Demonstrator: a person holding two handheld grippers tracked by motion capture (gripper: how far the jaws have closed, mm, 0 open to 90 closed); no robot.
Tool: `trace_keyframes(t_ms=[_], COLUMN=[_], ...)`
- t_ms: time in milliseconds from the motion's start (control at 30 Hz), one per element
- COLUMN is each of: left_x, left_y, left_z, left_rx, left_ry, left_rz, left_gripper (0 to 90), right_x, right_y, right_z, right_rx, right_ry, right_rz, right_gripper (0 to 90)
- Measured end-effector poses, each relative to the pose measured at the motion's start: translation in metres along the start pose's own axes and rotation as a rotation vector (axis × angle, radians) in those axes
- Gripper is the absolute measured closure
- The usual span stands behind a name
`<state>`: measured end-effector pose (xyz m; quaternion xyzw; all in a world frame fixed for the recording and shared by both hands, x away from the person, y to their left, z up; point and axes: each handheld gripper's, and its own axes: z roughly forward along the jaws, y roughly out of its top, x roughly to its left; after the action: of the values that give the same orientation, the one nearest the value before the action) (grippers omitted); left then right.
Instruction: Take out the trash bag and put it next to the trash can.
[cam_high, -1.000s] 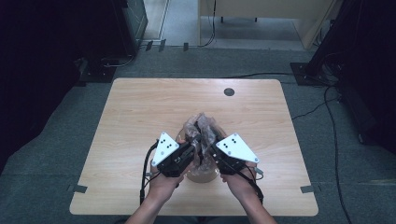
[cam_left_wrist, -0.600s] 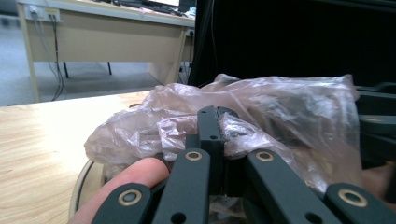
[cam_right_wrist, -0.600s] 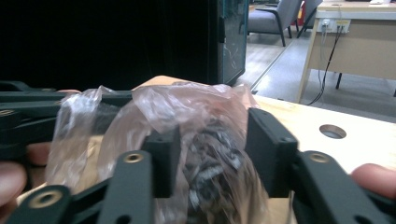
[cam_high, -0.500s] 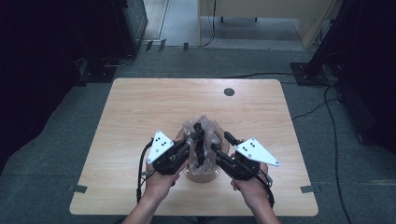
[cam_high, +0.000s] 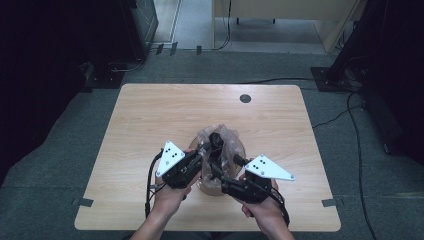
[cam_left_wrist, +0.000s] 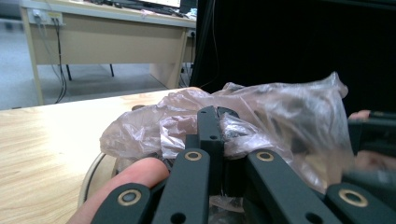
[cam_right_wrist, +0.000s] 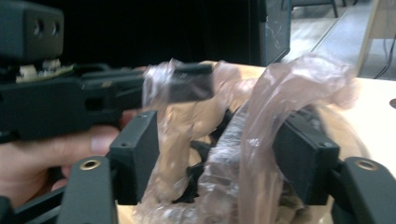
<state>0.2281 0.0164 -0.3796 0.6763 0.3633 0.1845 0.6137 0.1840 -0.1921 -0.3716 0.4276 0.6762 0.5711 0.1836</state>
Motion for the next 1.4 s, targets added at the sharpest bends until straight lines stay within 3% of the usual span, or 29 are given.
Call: trace_keyframes(t_ms=[200,433,500,533,633,733,800,933,1100,1233,1400], left_x=[0.002,0.002,0.002,0.002,0.002,0.001,0.0,0.002,0.003,-0.001,0.003], left_y=[0.003,0.005,0.005,0.005,0.005,0.005,0.005,0.004,0.002,-0.002,-0.005], left_z=[-0.003,-0.006,-0.006,-0.007,-0.007,-0.008,-0.009,-0.008,-0.009,-0.011,-0.014], left_rx=[-0.002,-0.003,-0.003,-0.003,-0.001,-0.01,-0.012,0.008,0.027,0.037,0.038], left_ry=[0.003,0.005,0.005,0.004,0.005,0.029,0.057,0.081,0.075,0.08,0.082], left_rz=[-0.002,-0.003,-0.003,-0.002,0.001,0.021,0.04,0.059,0.077,0.159,0.151], left_gripper=[89.4,89.2,89.2,89.1,87.8,73.7,60.9,45.9,38.7,35.5,34.8], right_x=[0.014,0.028,0.03,0.031,0.029,0.026,0.023,0.017,0.013,0.01,0.009], right_y=[-0.007,-0.016,-0.019,-0.021,-0.023,-0.024,-0.023,-0.019,-0.012,-0.006,0.005], right_z=[0.011,0.024,0.027,0.028,0.029,0.028,0.026,0.021,0.01,0.002,-0.012], right_rx=[0.049,0.092,0.104,0.102,0.094,0.069,0.051,0.001,-0.083,-0.144,-0.234], right_ry=[-0.012,-0.057,-0.079,-0.091,-0.089,-0.102,-0.114,-0.143,-0.174,-0.198,-0.216], right_rz=[-0.039,-0.135,-0.158,-0.173,-0.172,-0.162,-0.145,-0.125,-0.123,-0.127,-0.136], right_gripper=[19.7,19.7,33.7,44.7,68.3,84.8,88.4,89.7,89.9,90.0,90.0])
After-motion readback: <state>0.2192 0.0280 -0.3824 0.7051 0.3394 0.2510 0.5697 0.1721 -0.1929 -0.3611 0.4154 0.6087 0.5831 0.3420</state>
